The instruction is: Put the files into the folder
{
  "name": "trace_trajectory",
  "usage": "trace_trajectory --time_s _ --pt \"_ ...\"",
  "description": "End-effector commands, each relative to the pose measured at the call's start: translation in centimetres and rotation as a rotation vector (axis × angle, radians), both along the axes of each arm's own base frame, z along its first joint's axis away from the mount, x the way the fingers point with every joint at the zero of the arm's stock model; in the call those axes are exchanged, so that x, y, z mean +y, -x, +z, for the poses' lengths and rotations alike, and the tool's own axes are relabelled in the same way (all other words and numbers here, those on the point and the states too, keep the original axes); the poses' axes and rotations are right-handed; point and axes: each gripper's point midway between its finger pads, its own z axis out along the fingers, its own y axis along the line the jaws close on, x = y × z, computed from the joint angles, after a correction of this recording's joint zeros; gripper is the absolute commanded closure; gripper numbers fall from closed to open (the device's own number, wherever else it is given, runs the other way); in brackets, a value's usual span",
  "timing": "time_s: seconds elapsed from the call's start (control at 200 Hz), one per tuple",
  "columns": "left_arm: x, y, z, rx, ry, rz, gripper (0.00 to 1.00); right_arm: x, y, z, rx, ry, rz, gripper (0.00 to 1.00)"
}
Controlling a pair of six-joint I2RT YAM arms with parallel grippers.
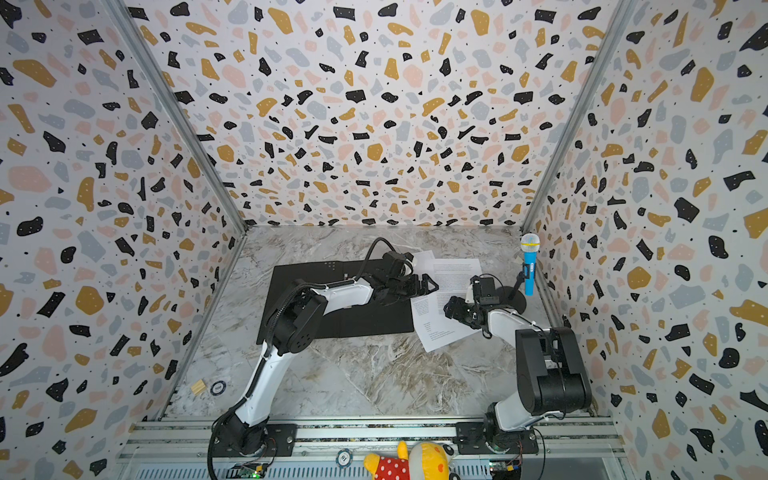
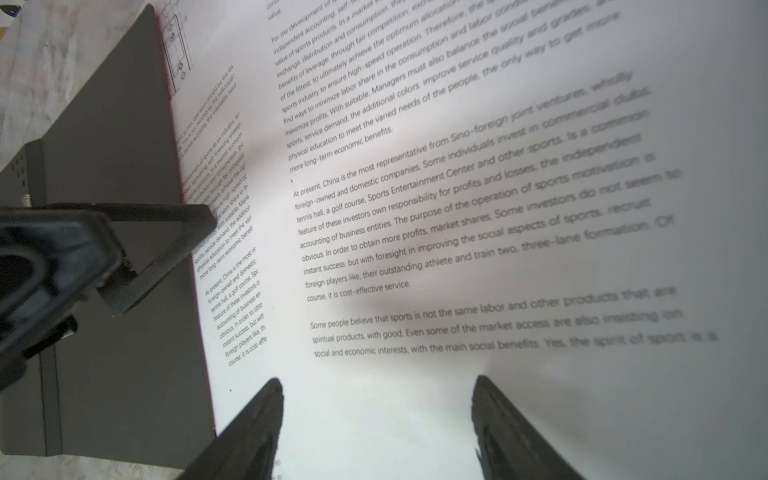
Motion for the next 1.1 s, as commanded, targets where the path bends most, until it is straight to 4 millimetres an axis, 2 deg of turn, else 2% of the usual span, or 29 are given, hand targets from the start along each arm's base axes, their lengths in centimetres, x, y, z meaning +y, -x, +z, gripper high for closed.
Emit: trace_trajectory --time_s 0.0,0.175,0.375,0.661,0.851,1.096 --pt "-1.3 0.1 1.3 -0.018 0.035 -0.024 0.0 -2.4 -1.1 2.0 -0.058 0.052 -0.067 0.25" --pt "-1.5 0.4 0.6 -0.007 0.028 -0.034 0.01 -5.9 -1.9 2.1 -0.086 0.046 -0.174 0.23" --pt "-1.5 0.3 0.3 -0.009 0.011 -0.035 0.01 -7.0 -2.3 1.3 -0.079 0.059 -0.196 0.21" --pt "-1.7 0.8 -0.5 -0.007 -0.021 -0.056 0.01 -10.0 -1.9 0.6 -0.07 0.112 -0.265 0.19" --pt "-2.4 1.4 -0.6 -0.004 -0.021 -0.077 0.02 -10.3 -2.1 0.1 -0.057 0.126 -0.251 0.19" --pt "-2.8 1.8 -0.6 -0.001 -0.022 -0.092 0.02 -9.6 -2.5 -0.6 -0.034 0.1 -0.205 0.19"
